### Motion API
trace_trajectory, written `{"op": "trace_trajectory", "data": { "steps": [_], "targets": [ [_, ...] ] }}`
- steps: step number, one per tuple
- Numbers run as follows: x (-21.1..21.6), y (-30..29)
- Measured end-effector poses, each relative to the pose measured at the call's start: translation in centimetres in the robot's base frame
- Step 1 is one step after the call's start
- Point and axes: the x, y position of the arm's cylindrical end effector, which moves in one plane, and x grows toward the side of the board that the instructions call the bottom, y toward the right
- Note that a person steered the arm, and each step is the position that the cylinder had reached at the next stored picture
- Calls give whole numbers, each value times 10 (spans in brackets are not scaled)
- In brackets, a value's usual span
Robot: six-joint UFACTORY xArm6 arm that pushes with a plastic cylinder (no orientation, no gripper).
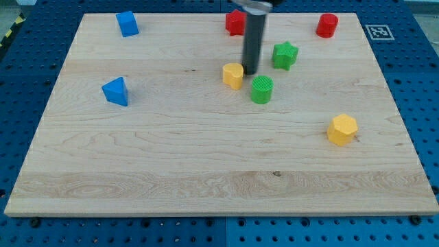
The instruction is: Move green star towards center right
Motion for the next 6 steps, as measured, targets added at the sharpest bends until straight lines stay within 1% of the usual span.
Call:
{"op": "trace_trajectory", "data": {
  "steps": [1,2,3,4,5,6],
  "targets": [
    [-28,-16],
    [-39,22],
    [-24,102],
    [1,149],
    [-9,136],
    [-43,139]
  ]
}}
